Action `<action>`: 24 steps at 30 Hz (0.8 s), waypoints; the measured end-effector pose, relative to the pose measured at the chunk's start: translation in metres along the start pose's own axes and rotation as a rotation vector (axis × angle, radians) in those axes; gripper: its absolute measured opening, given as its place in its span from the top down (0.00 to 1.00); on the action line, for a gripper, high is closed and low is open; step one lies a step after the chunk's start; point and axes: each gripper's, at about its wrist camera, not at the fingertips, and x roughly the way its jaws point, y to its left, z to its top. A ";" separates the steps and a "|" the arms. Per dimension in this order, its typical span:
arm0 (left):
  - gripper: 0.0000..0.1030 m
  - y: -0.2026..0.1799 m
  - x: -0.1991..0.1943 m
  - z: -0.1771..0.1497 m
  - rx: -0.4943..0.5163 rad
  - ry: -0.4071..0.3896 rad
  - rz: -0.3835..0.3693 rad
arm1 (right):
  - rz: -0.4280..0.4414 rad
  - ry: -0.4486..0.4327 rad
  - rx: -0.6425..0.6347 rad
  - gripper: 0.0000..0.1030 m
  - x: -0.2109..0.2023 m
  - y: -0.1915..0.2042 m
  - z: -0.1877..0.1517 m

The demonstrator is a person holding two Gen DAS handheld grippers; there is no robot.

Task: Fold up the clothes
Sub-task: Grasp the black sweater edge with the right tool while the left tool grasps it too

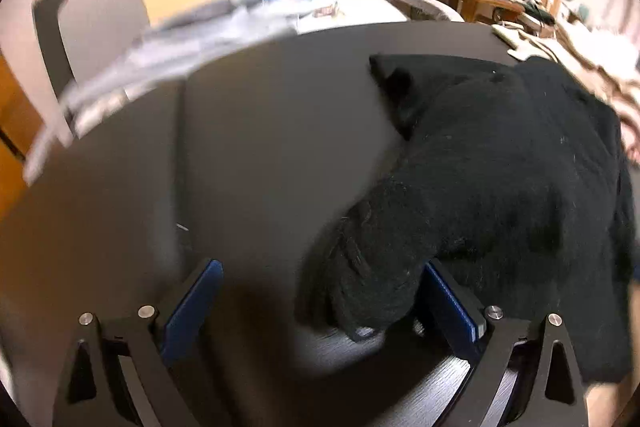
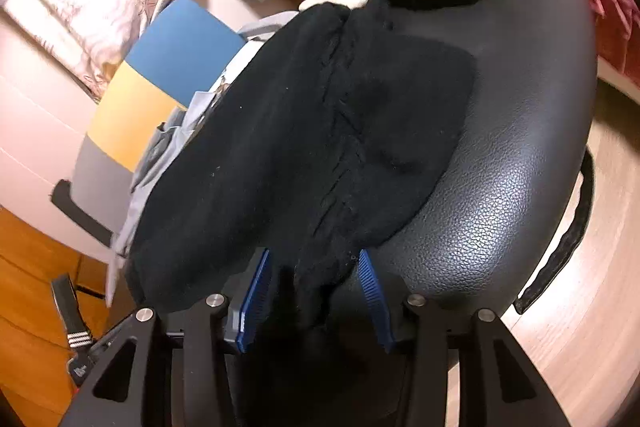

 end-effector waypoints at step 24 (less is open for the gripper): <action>0.84 0.105 -0.099 -0.057 -0.109 -0.114 -0.092 | 0.417 0.236 -0.303 0.94 0.027 0.168 -0.064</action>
